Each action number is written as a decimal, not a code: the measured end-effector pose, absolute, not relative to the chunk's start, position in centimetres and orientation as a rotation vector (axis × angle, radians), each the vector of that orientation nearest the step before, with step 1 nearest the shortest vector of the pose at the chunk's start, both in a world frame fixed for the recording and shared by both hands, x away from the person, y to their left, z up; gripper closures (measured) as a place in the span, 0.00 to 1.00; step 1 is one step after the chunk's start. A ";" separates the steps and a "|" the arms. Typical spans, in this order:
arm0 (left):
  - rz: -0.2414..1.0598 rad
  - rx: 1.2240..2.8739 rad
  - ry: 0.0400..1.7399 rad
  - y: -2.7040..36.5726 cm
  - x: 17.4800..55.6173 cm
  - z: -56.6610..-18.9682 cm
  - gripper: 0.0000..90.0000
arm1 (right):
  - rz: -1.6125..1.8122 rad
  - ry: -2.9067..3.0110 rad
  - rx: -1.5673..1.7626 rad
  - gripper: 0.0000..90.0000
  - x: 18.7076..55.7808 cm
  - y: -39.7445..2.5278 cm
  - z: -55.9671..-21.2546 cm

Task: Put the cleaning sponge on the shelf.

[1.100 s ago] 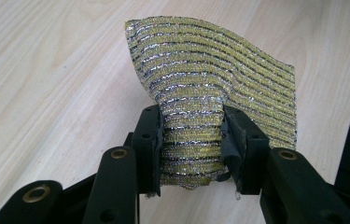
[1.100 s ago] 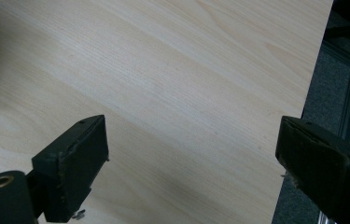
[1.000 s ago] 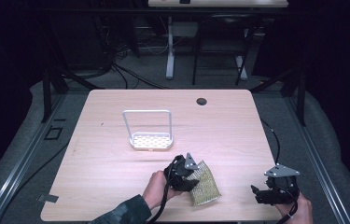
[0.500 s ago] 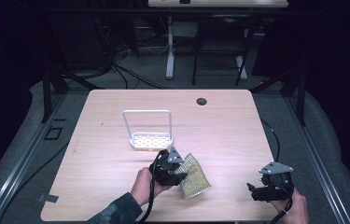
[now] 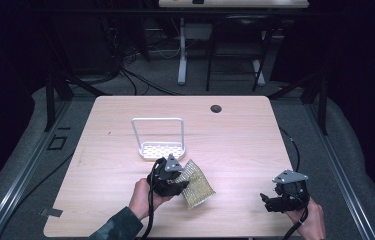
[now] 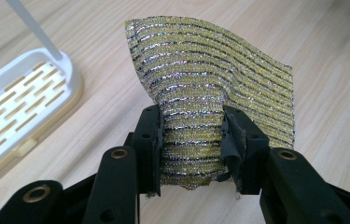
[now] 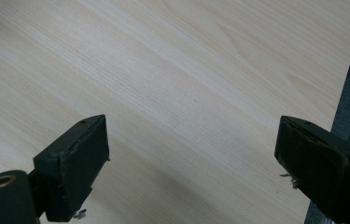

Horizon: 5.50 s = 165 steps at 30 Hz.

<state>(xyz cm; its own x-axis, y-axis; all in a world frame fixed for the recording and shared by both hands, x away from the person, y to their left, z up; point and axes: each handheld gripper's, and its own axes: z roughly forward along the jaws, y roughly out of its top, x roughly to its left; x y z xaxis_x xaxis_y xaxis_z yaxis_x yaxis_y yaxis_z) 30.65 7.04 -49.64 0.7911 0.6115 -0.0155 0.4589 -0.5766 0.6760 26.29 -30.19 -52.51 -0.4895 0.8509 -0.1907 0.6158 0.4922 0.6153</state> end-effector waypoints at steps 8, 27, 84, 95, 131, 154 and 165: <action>0.302 2.278 0.830 8.3 30.8 -49.6 0.68 | 0.661 2.287 1.188 0.10 27.0 -29.6 -52.6; 0.404 2.211 0.974 12.2 32.3 -49.9 0.68 | 0.667 2.320 1.153 0.10 28.2 -28.6 -52.8; 0.621 1.920 1.306 15.5 38.9 -51.1 0.68 | 0.662 2.313 1.156 0.10 27.8 -28.5 -52.9; 0.652 1.976 1.301 13.8 40.2 -52.0 0.68 | 0.649 2.278 1.191 0.10 26.7 -29.6 -52.8; 0.691 2.073 1.275 12.2 41.5 -53.1 0.32 | 0.633 2.280 1.207 0.10 25.8 -30.4 -53.0; 0.566 2.098 1.121 13.1 37.7 -49.8 0.14 | 0.622 2.302 1.183 0.10 26.5 -29.7 -53.0; 0.559 2.088 1.108 14.5 35.0 -48.8 0.13 | 0.633 2.331 1.140 0.11 27.5 -28.7 -53.0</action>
<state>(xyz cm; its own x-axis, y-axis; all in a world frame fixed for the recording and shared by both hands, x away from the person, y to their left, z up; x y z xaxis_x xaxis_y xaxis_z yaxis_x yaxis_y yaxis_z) 34.99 14.47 -48.77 0.5412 0.8394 0.0495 0.5383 -0.3911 0.7465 27.49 -28.71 -53.03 -0.5466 0.8120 -0.2046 0.5972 0.5493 0.5845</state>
